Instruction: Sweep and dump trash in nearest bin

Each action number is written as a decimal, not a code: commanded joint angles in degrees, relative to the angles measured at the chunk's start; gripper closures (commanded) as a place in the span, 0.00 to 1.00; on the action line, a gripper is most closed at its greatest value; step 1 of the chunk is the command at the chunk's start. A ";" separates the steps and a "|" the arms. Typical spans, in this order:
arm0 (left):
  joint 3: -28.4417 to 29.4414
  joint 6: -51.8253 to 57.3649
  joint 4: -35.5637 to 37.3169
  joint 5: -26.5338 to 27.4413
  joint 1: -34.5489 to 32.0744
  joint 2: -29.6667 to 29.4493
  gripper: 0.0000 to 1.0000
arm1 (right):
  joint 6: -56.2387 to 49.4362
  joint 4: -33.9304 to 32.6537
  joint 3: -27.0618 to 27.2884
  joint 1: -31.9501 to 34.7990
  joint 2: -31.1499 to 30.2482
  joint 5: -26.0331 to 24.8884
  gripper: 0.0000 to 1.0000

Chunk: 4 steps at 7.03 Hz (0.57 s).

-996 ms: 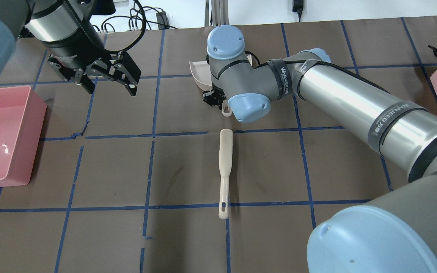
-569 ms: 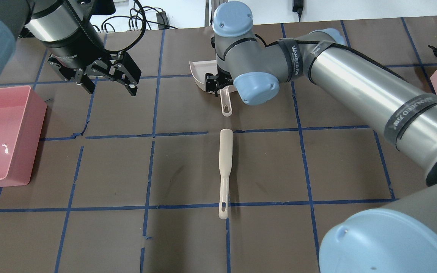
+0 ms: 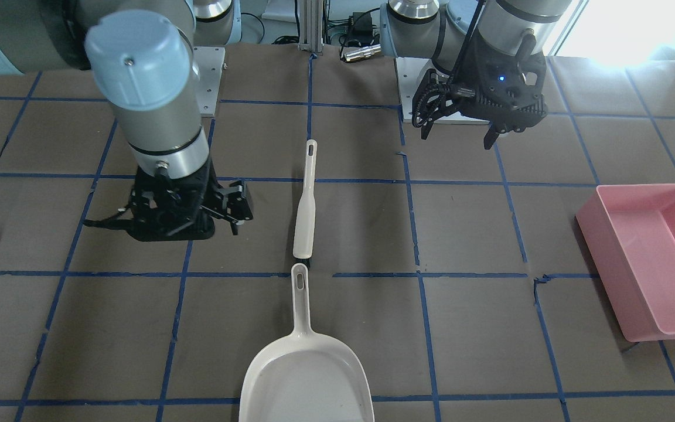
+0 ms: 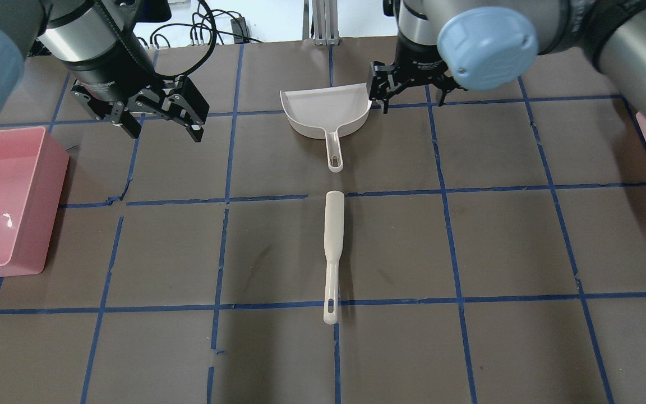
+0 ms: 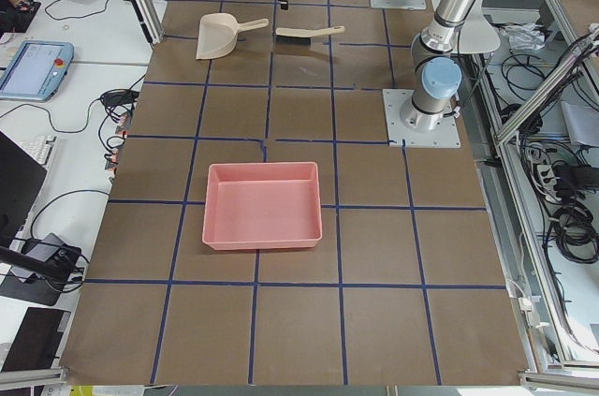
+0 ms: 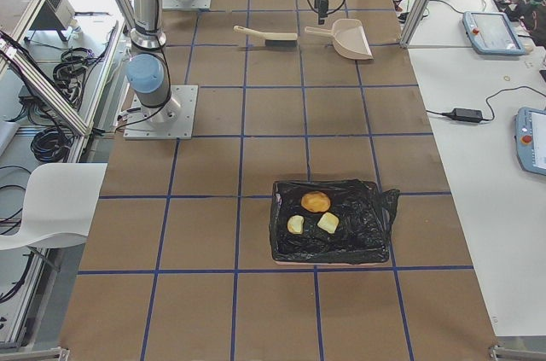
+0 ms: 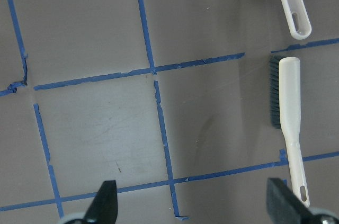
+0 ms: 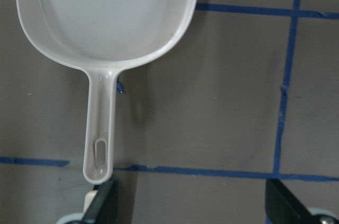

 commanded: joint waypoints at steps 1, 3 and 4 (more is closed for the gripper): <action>0.00 0.03 0.00 0.00 0.08 0.05 0.00 | -4.53 8.93 0.99 -7.04 -6.89 -0.01 0.00; 0.00 0.03 0.00 0.00 0.08 0.05 0.00 | -3.76 10.35 4.06 -6.45 -8.66 -0.10 0.00; 0.00 0.03 0.00 0.00 -0.01 0.14 0.00 | -4.01 9.41 5.90 -6.45 -10.59 -0.01 0.00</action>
